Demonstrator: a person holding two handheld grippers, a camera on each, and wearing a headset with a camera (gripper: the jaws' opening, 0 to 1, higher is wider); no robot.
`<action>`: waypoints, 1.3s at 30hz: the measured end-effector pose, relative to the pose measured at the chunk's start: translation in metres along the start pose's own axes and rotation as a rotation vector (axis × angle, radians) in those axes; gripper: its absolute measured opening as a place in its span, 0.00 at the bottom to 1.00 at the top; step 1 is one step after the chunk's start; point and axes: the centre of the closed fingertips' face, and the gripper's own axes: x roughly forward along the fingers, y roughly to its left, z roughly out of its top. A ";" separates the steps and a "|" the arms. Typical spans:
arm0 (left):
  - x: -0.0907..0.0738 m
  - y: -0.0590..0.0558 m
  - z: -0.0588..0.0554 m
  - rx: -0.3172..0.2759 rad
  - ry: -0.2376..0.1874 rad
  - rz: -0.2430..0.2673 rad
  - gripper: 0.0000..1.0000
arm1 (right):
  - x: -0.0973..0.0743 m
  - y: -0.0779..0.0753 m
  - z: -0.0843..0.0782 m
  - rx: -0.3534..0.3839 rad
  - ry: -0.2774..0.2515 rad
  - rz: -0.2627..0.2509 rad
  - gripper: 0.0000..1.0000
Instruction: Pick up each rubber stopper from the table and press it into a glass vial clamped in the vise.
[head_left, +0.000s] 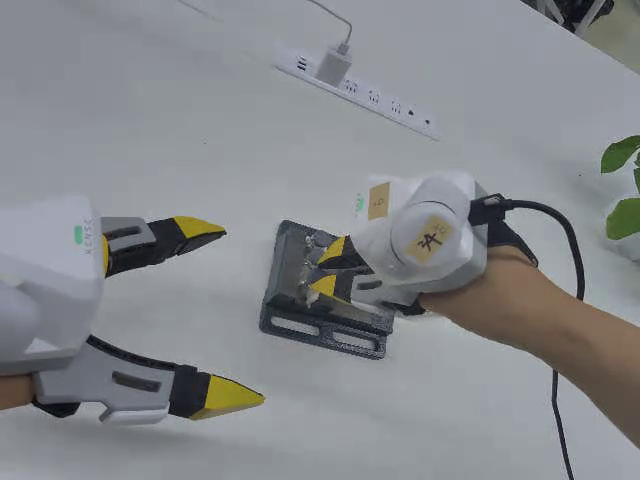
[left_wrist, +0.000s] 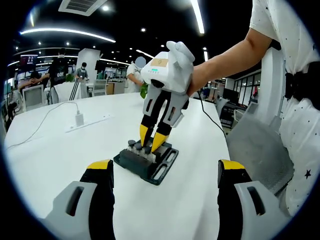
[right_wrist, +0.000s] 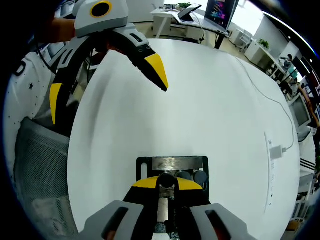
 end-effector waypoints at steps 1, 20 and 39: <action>0.000 0.000 0.000 0.000 -0.001 -0.001 0.85 | 0.000 0.000 0.001 -0.002 -0.003 0.000 0.07; 0.002 -0.002 -0.001 -0.002 0.000 -0.009 0.84 | -0.020 -0.004 0.006 0.071 -0.070 0.005 0.01; 0.002 -0.002 -0.003 -0.008 0.004 -0.013 0.84 | -0.004 0.000 -0.001 0.059 -0.039 0.038 0.00</action>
